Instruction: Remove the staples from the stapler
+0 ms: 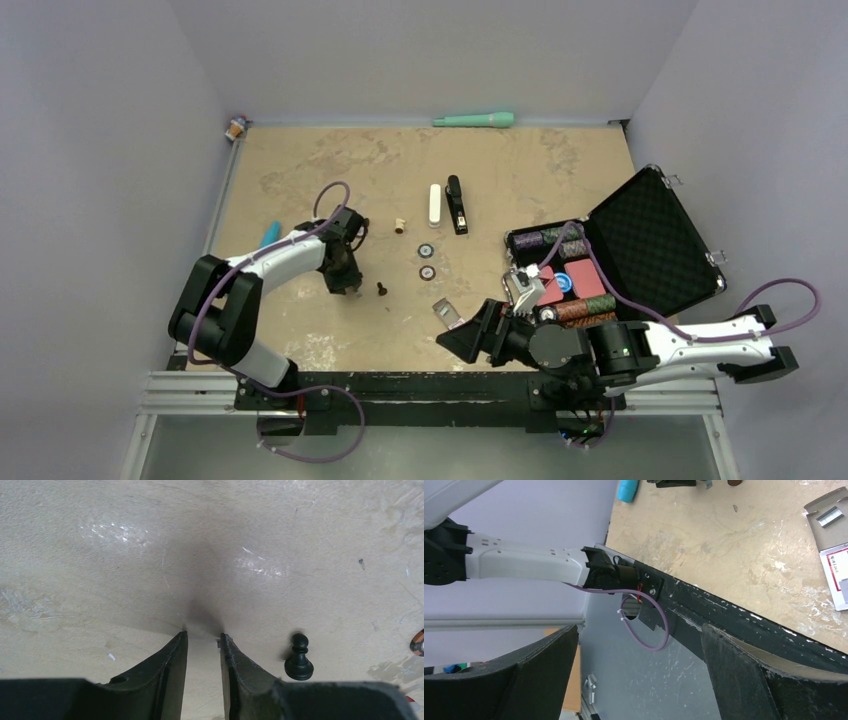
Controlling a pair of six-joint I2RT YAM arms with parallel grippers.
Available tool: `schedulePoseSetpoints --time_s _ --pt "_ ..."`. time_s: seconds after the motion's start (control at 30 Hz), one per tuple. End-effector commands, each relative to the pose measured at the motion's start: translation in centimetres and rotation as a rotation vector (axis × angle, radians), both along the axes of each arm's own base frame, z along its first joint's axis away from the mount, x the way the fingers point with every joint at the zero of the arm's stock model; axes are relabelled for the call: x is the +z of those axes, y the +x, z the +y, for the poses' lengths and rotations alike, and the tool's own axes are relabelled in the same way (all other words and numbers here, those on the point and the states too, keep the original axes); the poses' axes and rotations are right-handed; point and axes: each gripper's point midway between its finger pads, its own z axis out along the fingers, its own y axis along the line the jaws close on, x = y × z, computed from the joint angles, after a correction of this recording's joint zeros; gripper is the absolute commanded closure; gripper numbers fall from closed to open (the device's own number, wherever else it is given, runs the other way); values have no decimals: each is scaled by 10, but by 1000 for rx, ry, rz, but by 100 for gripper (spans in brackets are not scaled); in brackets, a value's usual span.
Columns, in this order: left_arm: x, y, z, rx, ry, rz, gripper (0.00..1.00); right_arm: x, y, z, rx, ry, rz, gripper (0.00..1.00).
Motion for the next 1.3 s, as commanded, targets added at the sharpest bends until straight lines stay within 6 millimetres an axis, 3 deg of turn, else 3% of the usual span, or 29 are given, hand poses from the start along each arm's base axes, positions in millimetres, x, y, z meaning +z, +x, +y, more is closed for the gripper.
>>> schedulePoseSetpoints --time_s 0.0,0.27,0.63,0.93,1.1,1.27 --pt "8 8 -4 -84 21 -52 66 17 0 8 -1 37 -5 2" --pt "5 9 -13 -162 -6 -50 68 15 -3 11 11 31 0 3" --pt "-6 -16 -18 -224 -17 -9 72 17 -3 16 15 26 -10 2" --pt "-11 -47 -34 -262 -86 -5 75 18 -4 20 20 26 -12 2" --pt "0 -53 -33 -277 -77 -27 75 18 -5 24 26 15 -15 2" --pt "20 -44 -26 -273 -39 -82 72 17 -6 30 32 6 -17 2"
